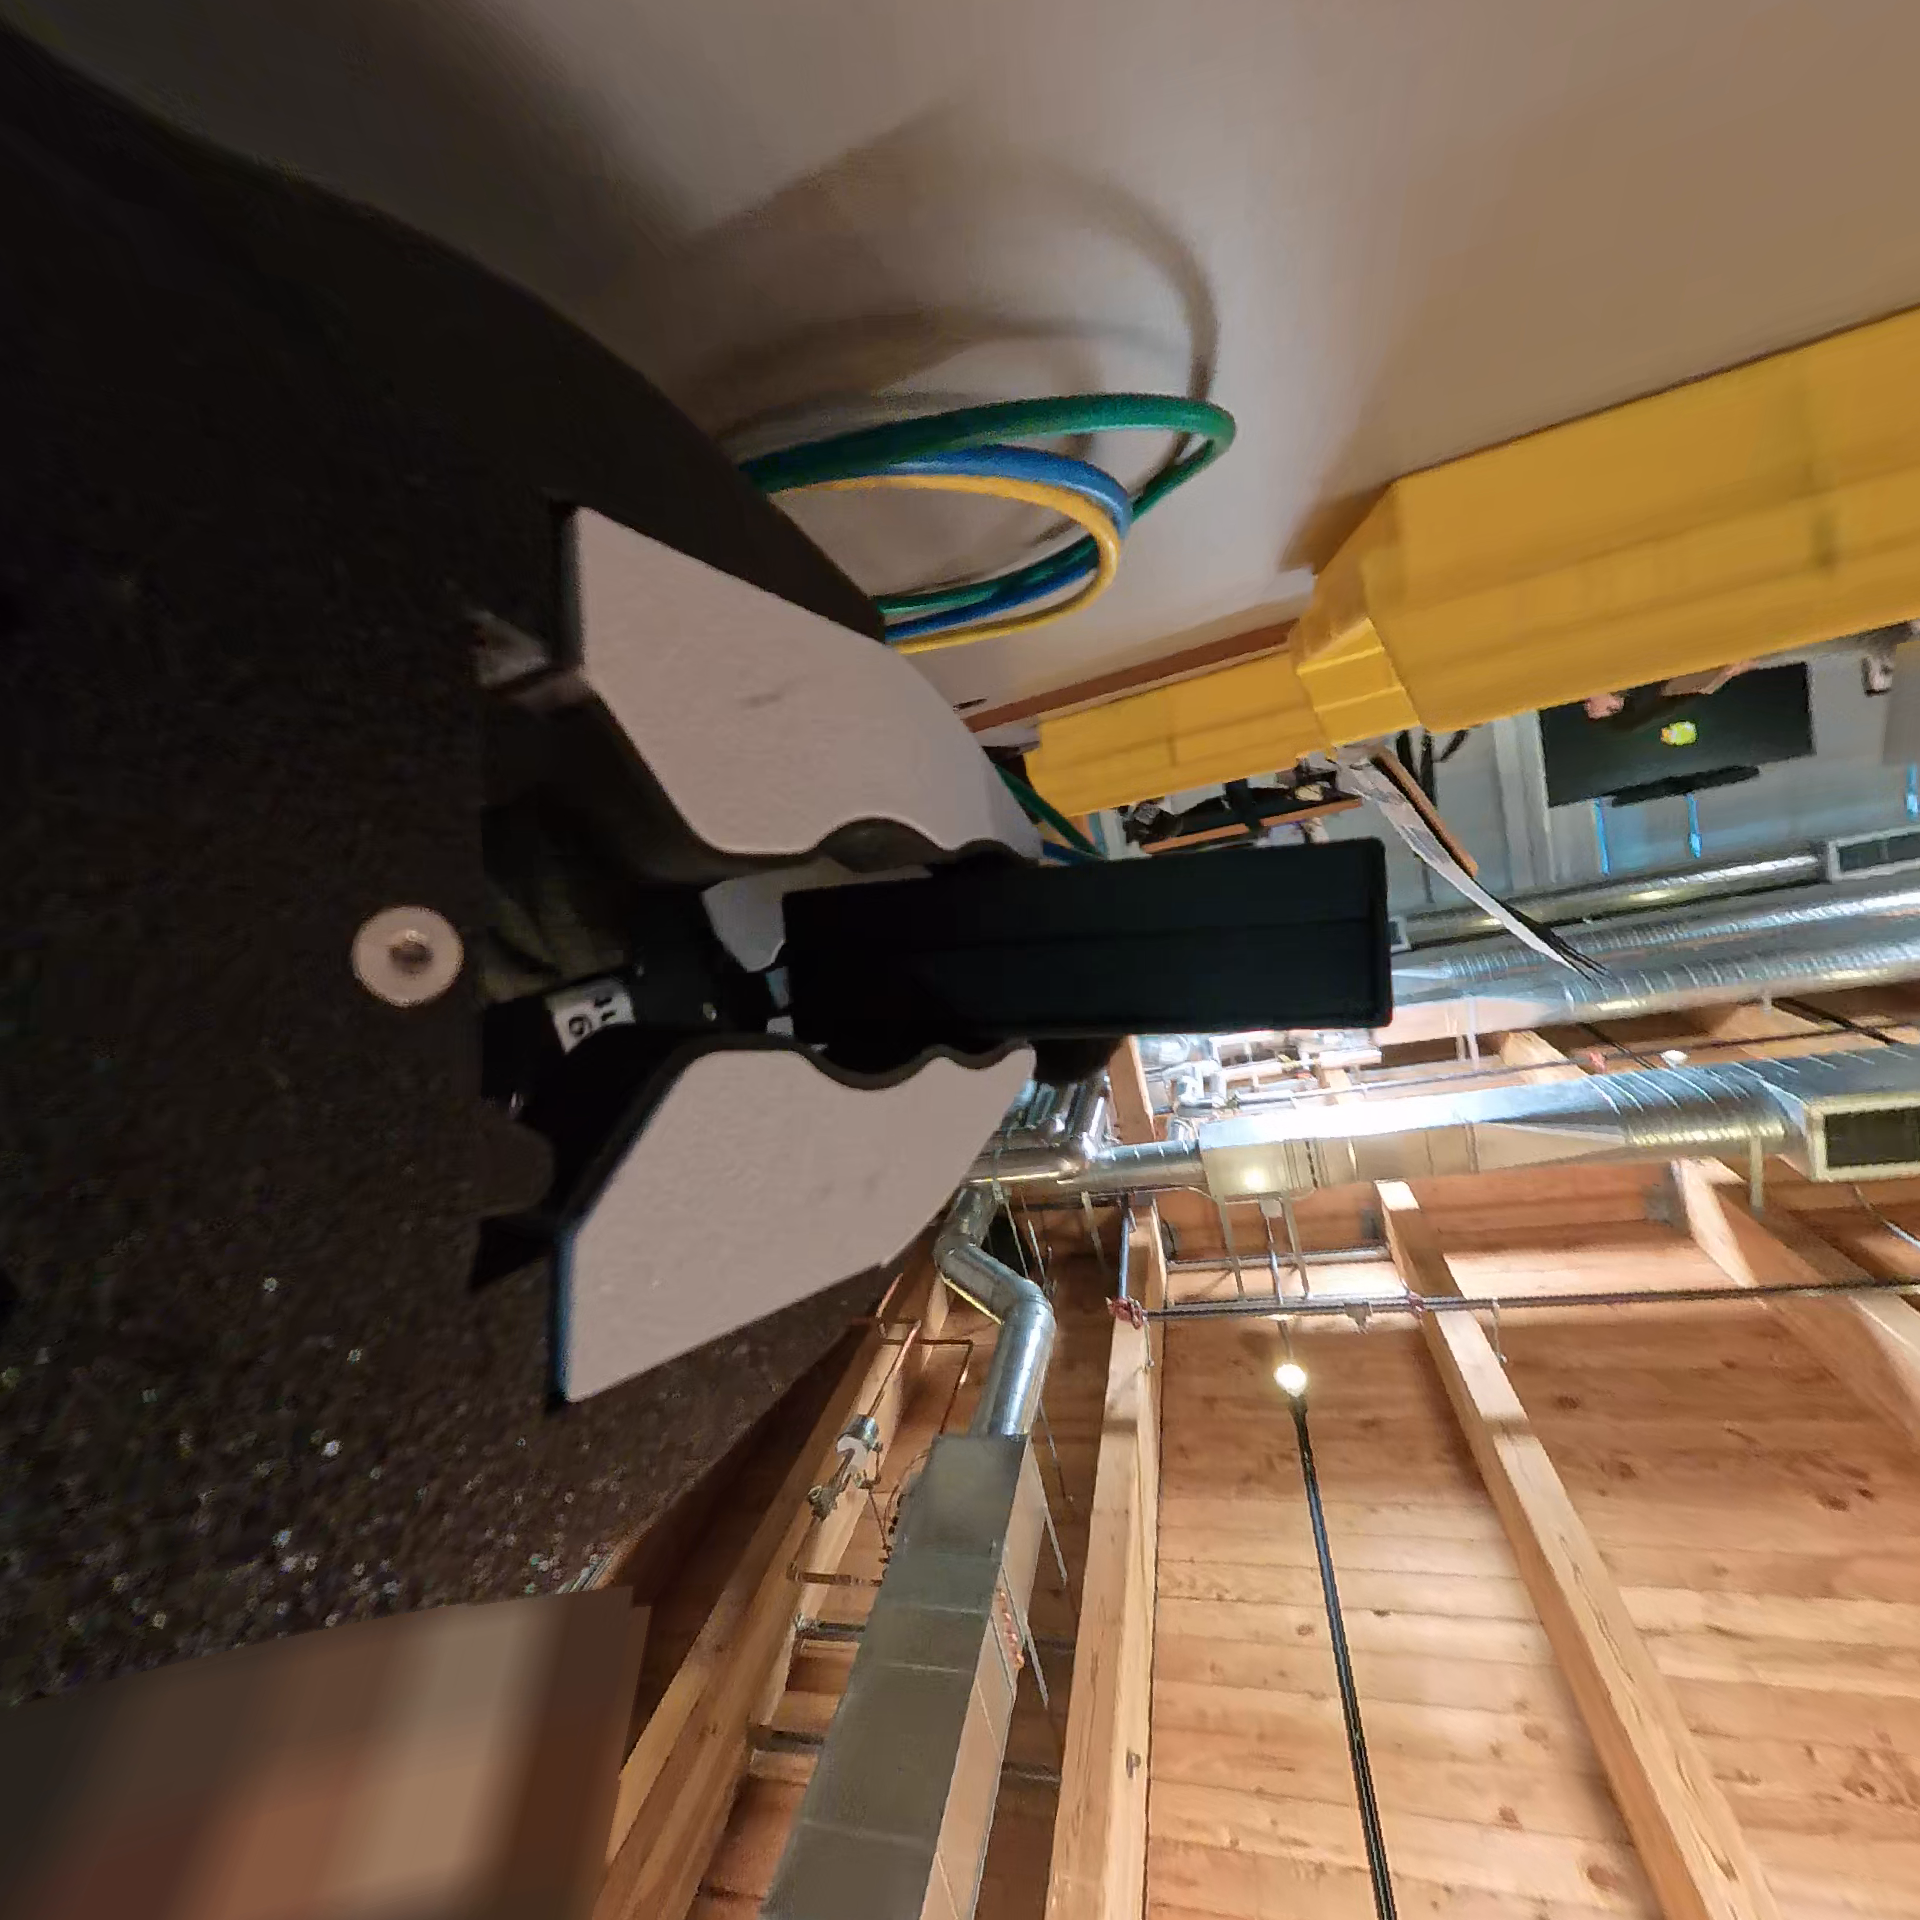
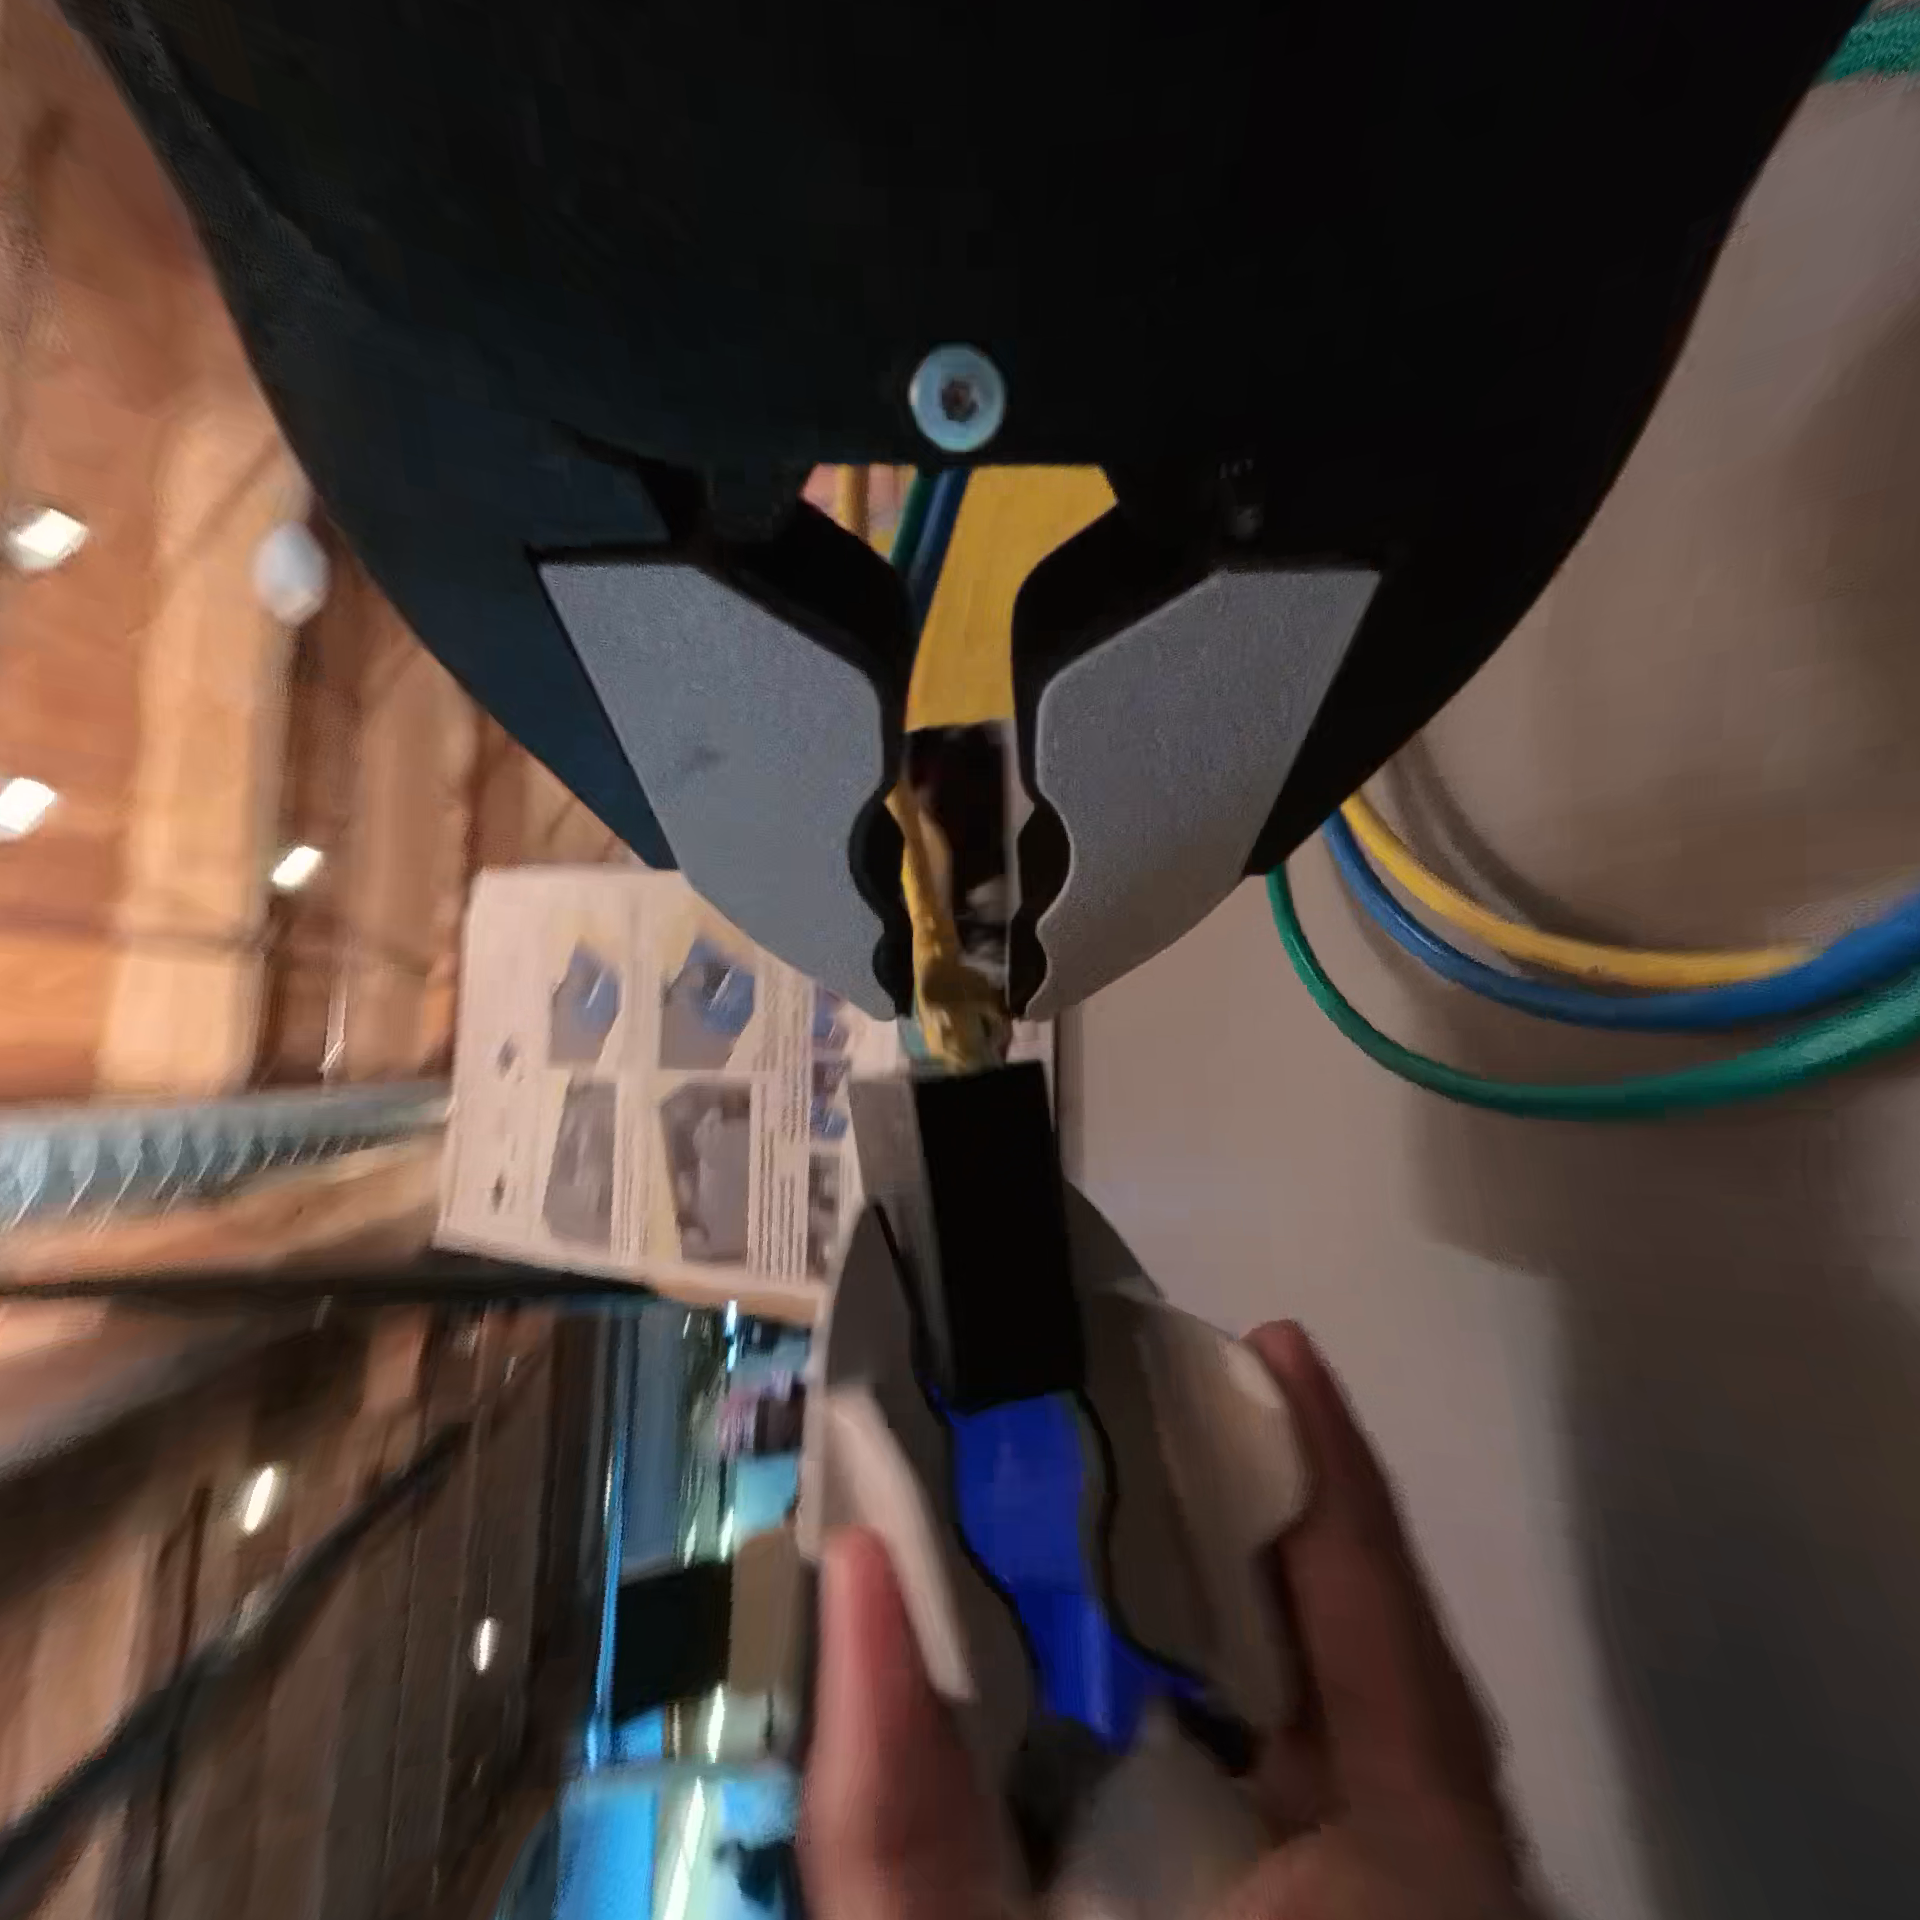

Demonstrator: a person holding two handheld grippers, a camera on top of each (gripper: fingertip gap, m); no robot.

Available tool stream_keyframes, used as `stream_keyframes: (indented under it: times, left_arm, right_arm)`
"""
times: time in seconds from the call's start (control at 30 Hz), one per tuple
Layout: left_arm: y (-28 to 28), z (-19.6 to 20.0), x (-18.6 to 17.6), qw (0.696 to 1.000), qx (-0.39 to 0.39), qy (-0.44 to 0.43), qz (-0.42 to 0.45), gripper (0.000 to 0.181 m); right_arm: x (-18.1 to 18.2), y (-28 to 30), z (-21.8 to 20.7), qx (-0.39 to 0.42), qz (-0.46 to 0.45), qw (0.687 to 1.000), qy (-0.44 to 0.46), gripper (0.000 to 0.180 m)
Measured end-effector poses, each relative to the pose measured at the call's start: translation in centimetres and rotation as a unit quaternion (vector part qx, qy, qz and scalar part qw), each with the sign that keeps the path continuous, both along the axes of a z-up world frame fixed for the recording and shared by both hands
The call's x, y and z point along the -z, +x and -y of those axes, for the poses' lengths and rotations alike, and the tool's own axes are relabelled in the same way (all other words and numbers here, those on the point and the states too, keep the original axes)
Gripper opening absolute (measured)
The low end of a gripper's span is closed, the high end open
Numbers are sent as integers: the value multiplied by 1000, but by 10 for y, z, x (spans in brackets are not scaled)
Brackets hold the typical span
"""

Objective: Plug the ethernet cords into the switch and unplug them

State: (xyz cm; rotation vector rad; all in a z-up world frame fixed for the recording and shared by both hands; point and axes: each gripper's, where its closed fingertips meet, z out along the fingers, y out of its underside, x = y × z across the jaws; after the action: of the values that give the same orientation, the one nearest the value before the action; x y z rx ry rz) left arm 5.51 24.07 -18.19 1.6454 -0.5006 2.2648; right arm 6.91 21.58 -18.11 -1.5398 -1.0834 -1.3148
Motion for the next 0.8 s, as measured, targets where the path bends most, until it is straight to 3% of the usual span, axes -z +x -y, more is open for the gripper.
stream_keyframes:
  times: [0.07,0.1,0.13,0.23,0.3,0.37,0.5,0.67,0.8]
  left_arm:
    - [1,-6,-1,1000,-25,-4,2,27]
    - [0,-9,0,999,-33,-2,2,28]
    - [0,-11,1,999,-37,-4,3,28]
    - [1,-15,1,999,-45,-17,12,27]
    - [2,-13,4,999,-46,-23,13,27]
    - [3,-11,5,998,-49,-27,13,27]
    - [4,-12,5,998,-66,-9,13,27]
    - [4,-12,3,996,-84,19,10,27]
    - [6,-12,8,995,-97,27,1,27]
  right_arm:
    - [-12,1,10,39,-155,986,50,19]
    - [-14,-5,16,44,-263,961,69,23]
    - [-17,-12,21,44,-387,916,101,23]
    - [-9,-30,20,15,-716,682,148,25]
    - [-1,-25,12,1,-827,535,174,38]
    - [2,-13,7,2,-872,447,198,37]
    - [-2,6,-1,-15,-906,332,260,23]
    - [9,5,-15,-10,-930,260,260,25]
    - [12,6,-17,-36,-944,190,268,14]
